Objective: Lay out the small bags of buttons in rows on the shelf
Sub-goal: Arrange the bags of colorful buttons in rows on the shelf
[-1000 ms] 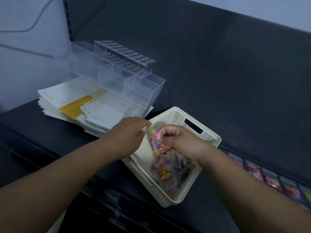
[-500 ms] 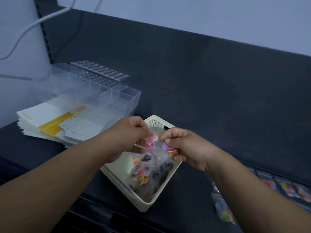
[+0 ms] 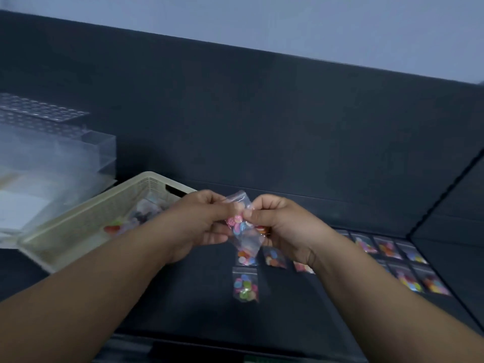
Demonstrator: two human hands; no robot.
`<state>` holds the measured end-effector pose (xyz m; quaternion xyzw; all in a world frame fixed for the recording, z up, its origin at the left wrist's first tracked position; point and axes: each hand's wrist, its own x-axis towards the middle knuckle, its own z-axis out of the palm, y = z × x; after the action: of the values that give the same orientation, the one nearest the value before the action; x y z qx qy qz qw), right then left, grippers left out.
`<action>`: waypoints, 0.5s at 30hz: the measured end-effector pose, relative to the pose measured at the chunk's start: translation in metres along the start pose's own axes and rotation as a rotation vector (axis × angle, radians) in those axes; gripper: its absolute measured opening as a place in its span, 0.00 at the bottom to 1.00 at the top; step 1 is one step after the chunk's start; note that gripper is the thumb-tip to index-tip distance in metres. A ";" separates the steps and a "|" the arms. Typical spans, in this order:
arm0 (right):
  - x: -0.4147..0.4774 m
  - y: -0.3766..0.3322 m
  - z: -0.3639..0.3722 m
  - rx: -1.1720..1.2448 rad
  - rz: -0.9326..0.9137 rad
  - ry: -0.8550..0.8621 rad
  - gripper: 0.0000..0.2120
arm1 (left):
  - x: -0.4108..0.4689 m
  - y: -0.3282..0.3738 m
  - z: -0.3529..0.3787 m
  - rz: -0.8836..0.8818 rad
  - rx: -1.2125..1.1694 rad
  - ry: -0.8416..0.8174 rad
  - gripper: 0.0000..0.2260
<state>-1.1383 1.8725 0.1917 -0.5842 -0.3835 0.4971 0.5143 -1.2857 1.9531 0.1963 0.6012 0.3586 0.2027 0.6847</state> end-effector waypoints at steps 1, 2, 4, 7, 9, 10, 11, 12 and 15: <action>-0.007 0.001 -0.009 0.041 0.006 0.023 0.11 | 0.000 -0.002 0.012 -0.015 0.032 -0.030 0.08; -0.013 0.003 -0.019 0.074 0.016 0.039 0.10 | 0.000 -0.004 0.023 -0.019 0.070 -0.050 0.08; -0.025 0.006 -0.035 0.093 0.048 0.062 0.10 | 0.002 -0.007 0.043 -0.009 0.116 -0.037 0.06; -0.039 0.013 -0.059 0.031 0.096 0.089 0.12 | 0.008 -0.012 0.064 0.004 0.109 0.055 0.07; -0.046 0.020 -0.072 -0.008 0.130 0.095 0.12 | 0.009 -0.014 0.077 0.004 0.083 0.081 0.06; -0.050 0.023 -0.077 -0.024 0.141 0.093 0.11 | 0.008 -0.016 0.084 -0.001 0.069 0.077 0.06; -0.053 0.026 -0.081 -0.033 0.147 0.090 0.10 | 0.007 -0.018 0.091 -0.009 0.049 0.070 0.06; -0.055 0.029 -0.085 -0.036 0.152 0.089 0.09 | 0.006 -0.020 0.097 -0.019 0.026 0.058 0.06; -0.060 0.038 -0.095 -0.047 0.167 0.091 0.09 | 0.003 -0.030 0.110 -0.029 0.046 0.012 0.09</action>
<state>-1.0613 1.7873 0.1632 -0.6482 -0.3213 0.5019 0.4741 -1.2073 1.8748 0.1690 0.6103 0.3759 0.1880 0.6715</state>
